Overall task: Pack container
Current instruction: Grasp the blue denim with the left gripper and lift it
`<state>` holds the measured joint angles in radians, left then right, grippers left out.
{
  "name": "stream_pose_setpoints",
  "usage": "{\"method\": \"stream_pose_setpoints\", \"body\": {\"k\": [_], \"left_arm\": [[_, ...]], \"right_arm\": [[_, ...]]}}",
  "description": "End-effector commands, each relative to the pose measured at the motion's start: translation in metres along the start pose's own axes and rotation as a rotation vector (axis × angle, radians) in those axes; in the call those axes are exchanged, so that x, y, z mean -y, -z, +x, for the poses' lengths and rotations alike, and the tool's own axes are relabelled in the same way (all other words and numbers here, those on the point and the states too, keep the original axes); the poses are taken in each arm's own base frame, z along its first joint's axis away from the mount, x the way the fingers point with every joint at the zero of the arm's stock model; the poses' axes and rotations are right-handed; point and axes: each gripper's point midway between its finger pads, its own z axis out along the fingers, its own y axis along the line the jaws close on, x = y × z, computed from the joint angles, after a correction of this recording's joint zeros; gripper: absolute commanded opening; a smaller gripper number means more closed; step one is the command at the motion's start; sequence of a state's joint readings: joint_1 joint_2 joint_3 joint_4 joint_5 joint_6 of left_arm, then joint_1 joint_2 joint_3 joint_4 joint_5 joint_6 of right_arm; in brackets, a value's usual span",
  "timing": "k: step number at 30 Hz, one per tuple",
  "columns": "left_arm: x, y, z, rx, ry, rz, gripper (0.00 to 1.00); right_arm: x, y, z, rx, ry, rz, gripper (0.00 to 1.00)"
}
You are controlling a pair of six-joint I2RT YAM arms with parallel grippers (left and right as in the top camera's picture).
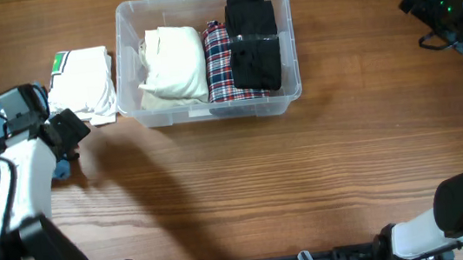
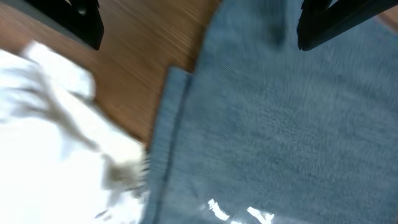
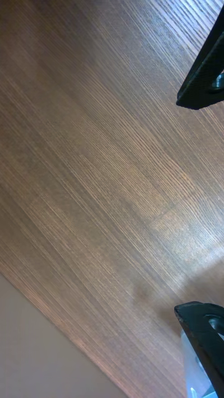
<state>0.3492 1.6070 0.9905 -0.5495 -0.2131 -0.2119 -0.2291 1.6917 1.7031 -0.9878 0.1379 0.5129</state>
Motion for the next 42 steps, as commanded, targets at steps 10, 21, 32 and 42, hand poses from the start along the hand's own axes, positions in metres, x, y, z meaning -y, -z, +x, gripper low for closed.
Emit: {"method": "stream_pose_setpoints", "body": {"k": [10,21,32,42], "left_arm": [[-0.008,-0.044,-0.019,0.059,-0.128,-0.113,1.00],[-0.011,-0.069,0.000,-0.019,-0.240,-0.150,0.99],[-0.027,-0.063,0.019,-0.095,-0.213,-0.227,0.04],[-0.031,0.047,-0.053,0.172,-0.006,-0.164,0.04]], "right_arm": [[0.000,-0.007,0.006,-0.021,-0.008,0.005,1.00],[0.000,-0.007,0.006,-0.021,-0.009,0.005,1.00],[0.000,-0.007,0.006,-0.021,-0.008,0.005,1.00],[0.000,-0.007,0.006,-0.021,-0.009,0.005,1.00]]}}
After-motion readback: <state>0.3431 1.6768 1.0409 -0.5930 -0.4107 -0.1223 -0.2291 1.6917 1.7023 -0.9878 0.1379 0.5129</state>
